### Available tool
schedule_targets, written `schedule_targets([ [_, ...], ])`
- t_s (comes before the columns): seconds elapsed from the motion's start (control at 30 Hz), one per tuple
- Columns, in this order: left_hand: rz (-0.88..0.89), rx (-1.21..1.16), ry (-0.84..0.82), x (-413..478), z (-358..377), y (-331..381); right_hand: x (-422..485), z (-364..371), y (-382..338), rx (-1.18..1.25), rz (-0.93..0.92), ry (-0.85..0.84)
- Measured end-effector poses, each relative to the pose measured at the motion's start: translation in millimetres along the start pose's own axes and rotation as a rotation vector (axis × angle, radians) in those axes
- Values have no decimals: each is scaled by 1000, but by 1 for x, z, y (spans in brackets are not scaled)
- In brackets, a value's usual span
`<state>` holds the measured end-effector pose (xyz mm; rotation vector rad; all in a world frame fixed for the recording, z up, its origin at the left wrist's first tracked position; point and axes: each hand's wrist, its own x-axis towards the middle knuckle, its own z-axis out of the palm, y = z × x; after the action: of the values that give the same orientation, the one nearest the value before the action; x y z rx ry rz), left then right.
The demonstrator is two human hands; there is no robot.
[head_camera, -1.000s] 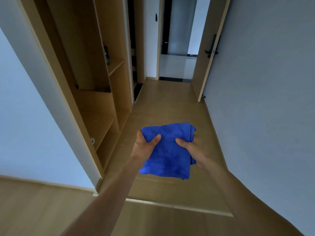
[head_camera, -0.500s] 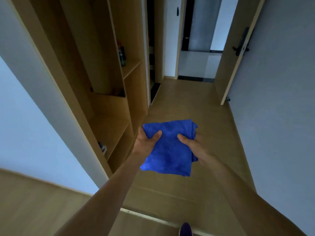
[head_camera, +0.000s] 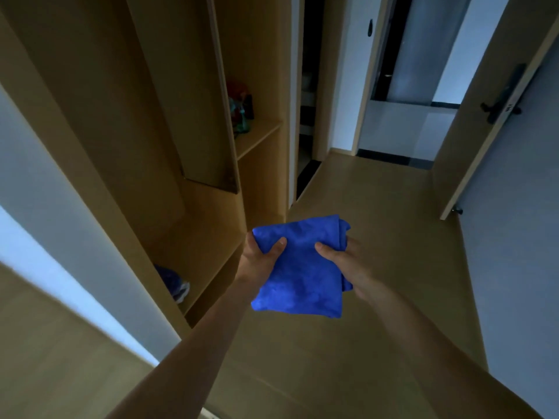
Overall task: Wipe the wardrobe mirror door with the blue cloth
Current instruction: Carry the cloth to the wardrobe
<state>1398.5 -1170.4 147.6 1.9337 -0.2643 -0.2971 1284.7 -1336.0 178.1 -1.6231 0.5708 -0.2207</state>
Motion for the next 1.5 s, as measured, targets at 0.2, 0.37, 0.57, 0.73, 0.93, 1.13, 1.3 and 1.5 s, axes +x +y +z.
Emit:
schedule_targets([
  [0.2, 28, 105, 21, 52, 24, -3, 54, -11, 2, 64, 33, -19],
  [0.37, 35, 33, -54, 110, 43, -2, 108, -18, 1, 61, 35, -4],
  [0.57, 24, -54, -47, 195, 65, 9, 183, -28, -17, -4, 4, 27],
  [0.73, 32, -109, -38, 250, 58, 21, 239, -17, -36, -34, -8, 24],
  [0.93, 48, -75, 95, 294, 27, 23, 291, 14, -60, -53, -41, -55],
  [1.13, 39, -106, 203, 322, 8, 17, 336, 35, -66, -39, -100, -137],
  [1.3, -15, -155, 271, 346, 14, 24, 384, 34, -67, 8, -120, -204],
  [1.5, -42, -219, 348, 382, 49, 49, 451, 1, -77, 16, -124, -294],
])
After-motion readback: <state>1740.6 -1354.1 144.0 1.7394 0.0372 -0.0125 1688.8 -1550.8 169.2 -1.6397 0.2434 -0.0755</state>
